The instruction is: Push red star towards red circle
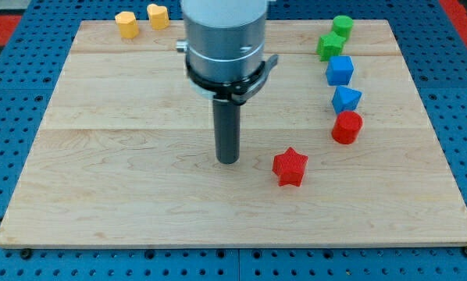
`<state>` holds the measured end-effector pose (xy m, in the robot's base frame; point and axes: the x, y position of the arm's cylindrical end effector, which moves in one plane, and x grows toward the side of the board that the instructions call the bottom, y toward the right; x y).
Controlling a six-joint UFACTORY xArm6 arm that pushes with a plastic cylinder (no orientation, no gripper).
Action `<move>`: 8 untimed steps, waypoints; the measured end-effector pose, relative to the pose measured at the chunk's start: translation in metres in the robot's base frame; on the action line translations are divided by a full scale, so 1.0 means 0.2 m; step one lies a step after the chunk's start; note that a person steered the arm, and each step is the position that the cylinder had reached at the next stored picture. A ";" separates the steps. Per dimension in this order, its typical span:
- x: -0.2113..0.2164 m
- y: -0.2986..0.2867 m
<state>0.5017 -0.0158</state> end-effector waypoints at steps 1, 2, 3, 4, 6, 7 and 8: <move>0.08 0.31; 0.09 0.41; 0.10 0.40; 0.13 0.46; 0.13 0.53; 0.16 0.26; 0.03 0.08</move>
